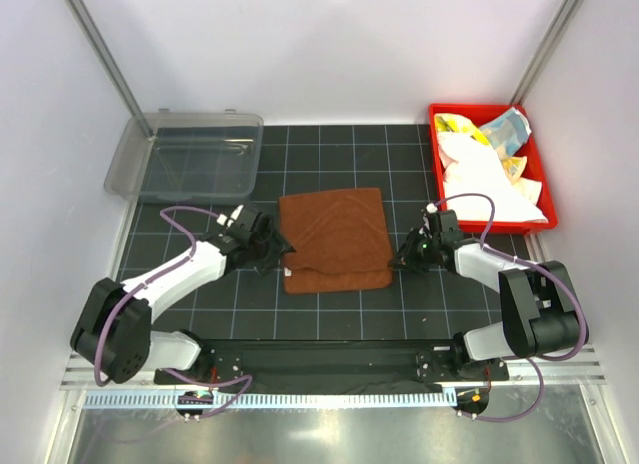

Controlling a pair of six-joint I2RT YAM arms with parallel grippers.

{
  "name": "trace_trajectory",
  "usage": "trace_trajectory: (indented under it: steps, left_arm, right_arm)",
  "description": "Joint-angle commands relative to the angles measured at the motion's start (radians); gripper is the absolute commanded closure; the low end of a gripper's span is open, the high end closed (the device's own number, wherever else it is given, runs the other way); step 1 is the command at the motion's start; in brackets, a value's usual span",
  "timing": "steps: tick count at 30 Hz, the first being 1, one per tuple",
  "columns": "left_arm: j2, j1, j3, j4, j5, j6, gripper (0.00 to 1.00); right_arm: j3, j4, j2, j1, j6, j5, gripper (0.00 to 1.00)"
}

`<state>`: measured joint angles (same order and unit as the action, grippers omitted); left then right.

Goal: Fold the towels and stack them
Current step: Fold the towel

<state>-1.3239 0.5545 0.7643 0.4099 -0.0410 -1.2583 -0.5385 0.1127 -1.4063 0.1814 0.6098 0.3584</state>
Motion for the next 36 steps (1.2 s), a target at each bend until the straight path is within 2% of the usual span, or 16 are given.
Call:
trace_trajectory:
  steps: [1, 6, 17, 26, 29, 30, 32, 33, 36]
  left_arm:
    - [0.011, 0.012, -0.034, -0.005, 0.009, -0.093, 0.38]
    - [0.071, 0.027, -0.178, -0.196, 0.023, -0.242, 0.4]
    - [0.011, 0.044, -0.152, -0.21, -0.014, -0.268, 0.42]
    - [-0.027, 0.047, -0.155, -0.241, -0.007, -0.305, 0.53]
    - [-0.043, 0.047, -0.152, -0.266, -0.005, -0.312, 0.67]
    - [-0.052, 0.047, -0.149, -0.272, -0.007, -0.309, 0.81]
    - [-0.058, 0.047, -0.132, -0.272, -0.014, -0.302, 0.89]
    - [-0.064, 0.047, -0.125, -0.269, -0.014, -0.294, 0.97]
    - [-0.064, 0.047, -0.1, -0.254, -0.02, -0.28, 1.0]
  right_arm:
    - [0.02, 0.022, 0.007, 0.006, -0.022, -0.016, 0.8]
    - [0.021, 0.021, 0.012, 0.006, -0.025, -0.012, 0.81]
    - [0.032, 0.01, 0.012, 0.006, -0.027, -0.004, 0.82]
    - [0.028, 0.016, 0.015, 0.004, -0.028, -0.007, 0.83]
    - [0.006, 0.041, 0.021, 0.006, -0.03, -0.018, 0.86]
    - [-0.004, 0.063, 0.023, 0.004, -0.031, -0.033, 0.88]
    - [-0.038, 0.09, 0.029, 0.004, -0.038, -0.05, 0.93]
    - [-0.05, 0.12, 0.032, 0.006, -0.042, -0.067, 0.95]
    - [-0.101, 0.172, 0.043, 0.006, -0.054, -0.094, 0.95]
